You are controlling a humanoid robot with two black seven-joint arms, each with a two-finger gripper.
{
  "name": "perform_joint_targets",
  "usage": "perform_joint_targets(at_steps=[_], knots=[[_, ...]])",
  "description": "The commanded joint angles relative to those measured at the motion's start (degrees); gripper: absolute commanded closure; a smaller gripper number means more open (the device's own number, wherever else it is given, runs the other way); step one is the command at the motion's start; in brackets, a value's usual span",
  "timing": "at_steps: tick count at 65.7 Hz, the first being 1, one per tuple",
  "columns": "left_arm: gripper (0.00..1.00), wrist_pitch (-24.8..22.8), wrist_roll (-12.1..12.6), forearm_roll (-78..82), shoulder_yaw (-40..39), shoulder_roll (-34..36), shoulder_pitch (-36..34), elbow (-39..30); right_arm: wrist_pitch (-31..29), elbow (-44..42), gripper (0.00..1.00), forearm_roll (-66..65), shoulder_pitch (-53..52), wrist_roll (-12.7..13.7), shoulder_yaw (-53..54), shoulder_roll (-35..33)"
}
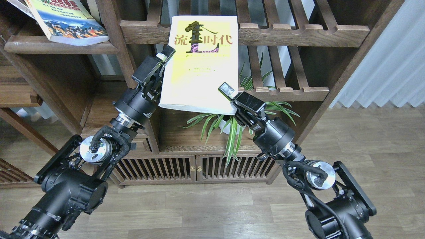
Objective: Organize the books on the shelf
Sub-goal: 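Carry the yellow book with the left gripper up to the top shelf corner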
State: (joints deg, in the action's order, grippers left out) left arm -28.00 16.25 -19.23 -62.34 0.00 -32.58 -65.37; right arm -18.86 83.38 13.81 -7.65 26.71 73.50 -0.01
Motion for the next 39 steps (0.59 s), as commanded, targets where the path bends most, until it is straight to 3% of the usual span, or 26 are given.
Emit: perform_joint_targets(at_steps=[1,9,10,15,25,39], knots=[[0.32,0.0,-0.1,0.0,1.6,0.0,0.1,0.1,0.1,-0.1,0.95,0.0,-0.3,-0.1,0.0,0.0],[0.51,0.0,-0.2,-0.3,2.5,0.0,0.1,0.1,0.2,-0.1,0.95,0.0,-0.6,-0.1,-0.4,0.0],[0.59,0.0,-0.2,-0.3,3.1,0.0,0.1,0.1,0.3,-0.1,0.95,-0.4,-0.7,-0.1,-0.7,0.0],[0.67,0.0,-0.2,-0.3,4.2,0.0,0.1,0.2,0.3,-0.1,0.95,-0.9,-1.0,-0.2,-0.7,0.0],[0.92,0.0,-0.2,-0.5,5.4,0.0,0.2,0.3,0.4,-0.1,0.95,-1.2,-1.1,-0.2,-0.8,0.0],[0.96,0.0,0.5,0.1,5.4,0.0,-0.6,0.6,0.5,-0.1,0.95,-2.6,-1.4,-0.1,-0.8,0.0]])
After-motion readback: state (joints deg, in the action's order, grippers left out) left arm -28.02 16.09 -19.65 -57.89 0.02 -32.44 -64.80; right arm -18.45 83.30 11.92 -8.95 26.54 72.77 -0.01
